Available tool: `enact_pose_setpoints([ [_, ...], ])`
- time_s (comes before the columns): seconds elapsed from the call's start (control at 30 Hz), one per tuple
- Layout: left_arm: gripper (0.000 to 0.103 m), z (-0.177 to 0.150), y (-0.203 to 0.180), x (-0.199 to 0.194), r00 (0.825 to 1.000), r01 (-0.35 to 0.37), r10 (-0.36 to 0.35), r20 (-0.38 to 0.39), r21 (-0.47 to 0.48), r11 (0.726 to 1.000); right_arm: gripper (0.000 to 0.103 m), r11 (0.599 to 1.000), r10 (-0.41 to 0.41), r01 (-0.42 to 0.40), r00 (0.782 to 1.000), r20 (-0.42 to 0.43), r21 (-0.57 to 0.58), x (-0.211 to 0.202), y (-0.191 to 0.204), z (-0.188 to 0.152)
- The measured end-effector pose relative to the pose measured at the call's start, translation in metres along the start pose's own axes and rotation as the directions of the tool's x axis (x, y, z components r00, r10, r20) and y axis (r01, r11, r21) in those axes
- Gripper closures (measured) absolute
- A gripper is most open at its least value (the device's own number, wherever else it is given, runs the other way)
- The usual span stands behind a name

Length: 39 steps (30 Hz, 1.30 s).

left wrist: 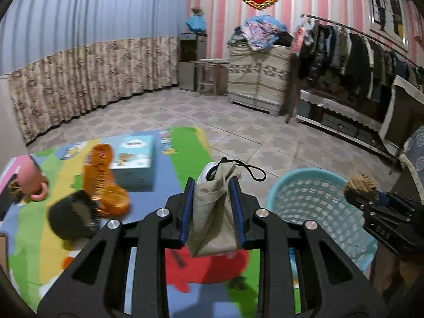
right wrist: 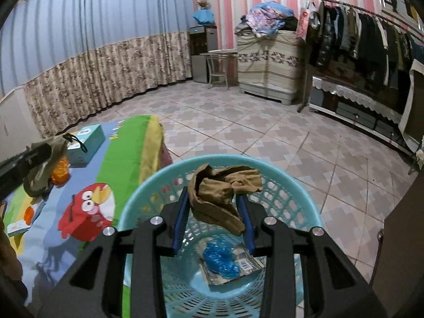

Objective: Collect trash
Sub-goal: 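Carry the cloth bag and glove over the basket and release both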

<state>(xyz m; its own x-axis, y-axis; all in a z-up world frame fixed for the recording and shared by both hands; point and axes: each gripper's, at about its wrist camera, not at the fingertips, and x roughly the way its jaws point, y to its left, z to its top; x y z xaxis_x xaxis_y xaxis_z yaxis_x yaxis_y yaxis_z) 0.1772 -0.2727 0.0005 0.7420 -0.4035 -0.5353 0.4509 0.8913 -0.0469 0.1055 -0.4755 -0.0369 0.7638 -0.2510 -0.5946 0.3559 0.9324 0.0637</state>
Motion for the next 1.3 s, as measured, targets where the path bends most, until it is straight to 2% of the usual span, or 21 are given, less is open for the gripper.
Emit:
enact_pose_setpoints([
  [0.43, 0.076, -0.02, -0.074, 0.037, 0.989, 0.131, -0.125, -0.08, 0.065, 0.989, 0.068, 0.995, -0.056, 0.057, 0.998, -0.021, 0.077, 0.008, -0.033, -0.005],
  [0.57, 0.068, -0.021, -0.087, 0.041, 0.989, 0.137, -0.13, -0.077, 0.097, 0.986, 0.068, 0.993, -0.063, 0.065, 0.998, -0.023, 0.102, 0.009, -0.04, -0.007],
  [0.67, 0.053, -0.02, -0.09, 0.041, 0.992, 0.114, -0.108, -0.058, 0.11, 0.987, 0.068, 0.991, -0.064, 0.067, 0.998, -0.024, 0.115, 0.01, -0.043, -0.007],
  [0.83, 0.042, -0.014, -0.077, 0.04, 0.996, 0.079, -0.076, -0.045, 0.083, 0.993, 0.068, 0.992, -0.064, 0.066, 0.998, -0.027, 0.106, 0.011, -0.043, -0.009],
  [0.9, 0.03, -0.011, -0.07, 0.037, 0.999, 0.046, -0.044, -0.025, 0.076, 0.996, 0.067, 0.993, -0.061, 0.064, 0.998, -0.028, 0.1, 0.012, -0.042, -0.01],
  [1.0, 0.021, -0.008, -0.059, 0.032, 1.0, 0.004, -0.004, 0.001, 0.067, 0.998, 0.067, 0.994, -0.059, 0.062, 0.998, -0.031, 0.09, 0.014, -0.038, -0.011],
  [1.1, 0.016, -0.004, -0.045, 0.029, 1.0, -0.02, 0.02, 0.005, 0.059, 0.998, 0.067, 0.995, -0.04, 0.043, 0.999, -0.035, 0.09, 0.016, -0.032, -0.01],
  [1.3, 0.014, -0.005, -0.022, 0.024, 0.999, -0.055, 0.055, 0.002, 0.036, 0.998, 0.066, 0.996, -0.014, 0.017, 0.999, -0.037, 0.087, 0.018, -0.022, -0.01],
])
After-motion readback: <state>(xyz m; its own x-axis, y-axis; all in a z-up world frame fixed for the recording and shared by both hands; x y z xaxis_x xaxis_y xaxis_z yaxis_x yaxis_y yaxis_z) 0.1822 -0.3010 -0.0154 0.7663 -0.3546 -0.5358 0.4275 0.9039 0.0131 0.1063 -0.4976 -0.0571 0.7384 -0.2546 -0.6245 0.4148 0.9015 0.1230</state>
